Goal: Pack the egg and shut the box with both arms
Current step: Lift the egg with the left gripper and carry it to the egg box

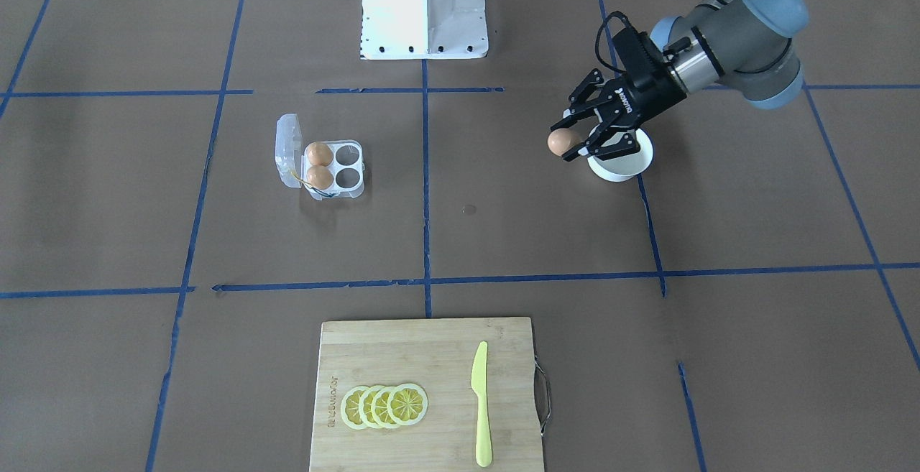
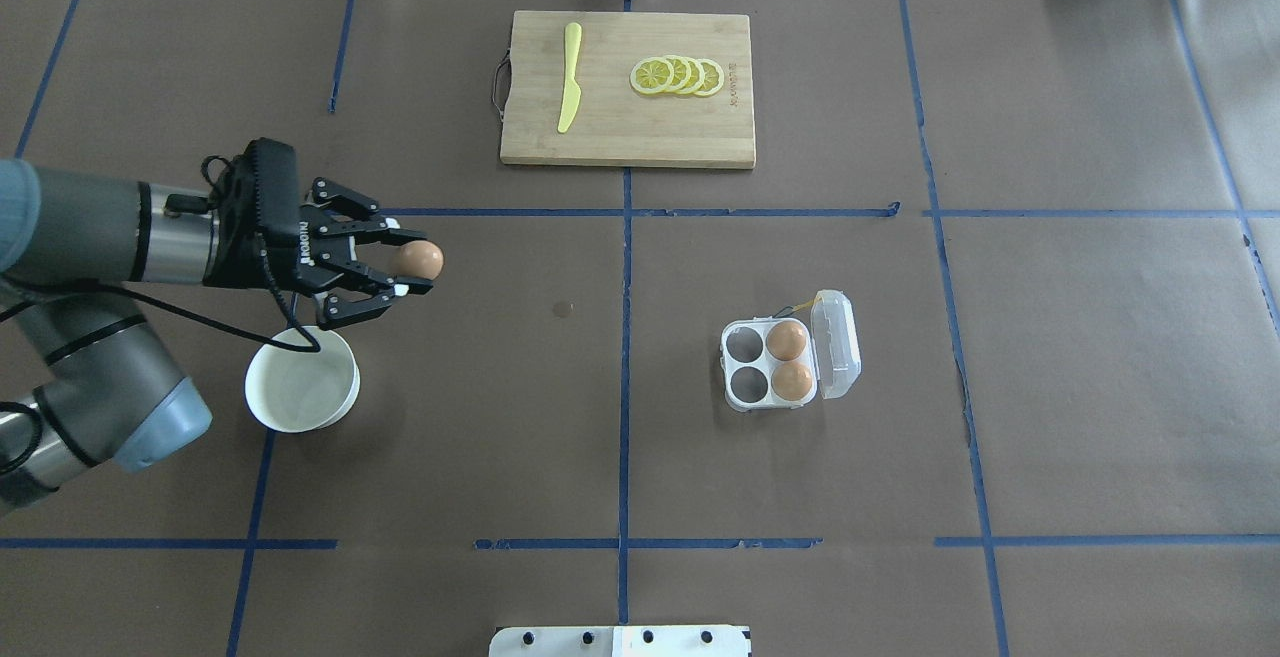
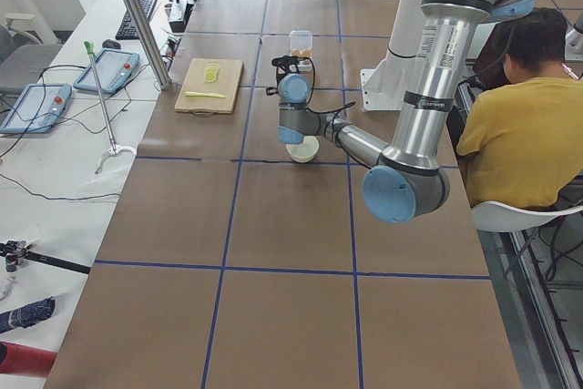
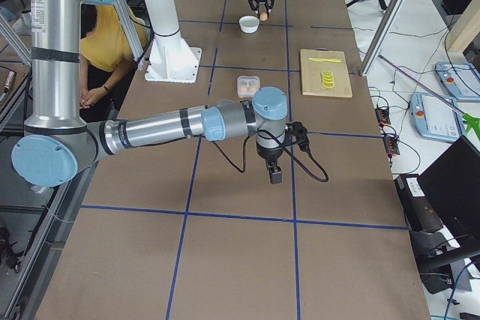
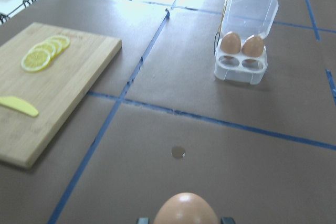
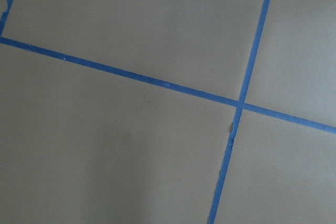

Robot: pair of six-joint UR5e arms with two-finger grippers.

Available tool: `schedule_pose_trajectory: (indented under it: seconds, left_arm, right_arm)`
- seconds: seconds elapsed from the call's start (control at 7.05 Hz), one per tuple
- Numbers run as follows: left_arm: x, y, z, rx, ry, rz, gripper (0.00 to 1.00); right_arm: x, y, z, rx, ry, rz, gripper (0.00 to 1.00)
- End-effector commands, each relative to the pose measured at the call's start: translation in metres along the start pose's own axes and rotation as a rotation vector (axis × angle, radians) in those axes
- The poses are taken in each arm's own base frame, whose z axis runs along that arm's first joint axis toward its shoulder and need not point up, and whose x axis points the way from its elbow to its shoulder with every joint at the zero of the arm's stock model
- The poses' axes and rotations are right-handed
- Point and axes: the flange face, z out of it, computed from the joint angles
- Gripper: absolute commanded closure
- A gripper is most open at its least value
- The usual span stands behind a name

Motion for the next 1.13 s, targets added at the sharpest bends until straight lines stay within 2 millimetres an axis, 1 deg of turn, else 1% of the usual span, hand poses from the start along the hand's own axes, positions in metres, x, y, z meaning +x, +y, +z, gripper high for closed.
schedule_pose_trajectory:
  seconds: [0.0,0.14,0.28,0.43,0.57,0.71,0.85,0.99]
  left_arm:
    - [0.009,-0.046,0.056,0.119,0.049,0.069,1.0]
    - [0.052,-0.056,0.098,0.188,-0.006,0.056,1.0]
    - [0.096,-0.068,0.157,0.219,-0.059,0.017,0.96]
    - [0.122,-0.081,0.203,0.224,-0.07,0.003,0.93]
    - [0.146,-0.086,0.23,0.224,-0.086,-0.015,0.92]
    - [0.16,-0.098,0.263,0.217,-0.126,-0.034,0.9]
    - [0.168,-0.102,0.285,0.202,-0.148,-0.043,0.86]
    - [0.17,-0.098,0.289,0.191,-0.149,-0.045,0.8]
  right_arm:
    - [0.0,0.0,0.0,0.0,0.0,0.0,0.0]
    - [0.0,-0.001,0.0,0.001,0.0,-0.001,0.0]
    - [0.0,-0.001,0.0,0.001,0.0,-0.001,0.0]
    - [0.0,-0.001,0.0,0.001,0.002,-0.001,0.0]
    - [0.001,-0.001,0.001,-0.002,0.001,0.002,0.0]
    - [0.002,-0.002,0.001,0.0,0.002,0.002,0.0]
    - [0.002,-0.001,0.001,0.0,0.0,0.01,0.0]
    - [0.002,-0.002,0.0,0.003,0.002,0.012,0.0]
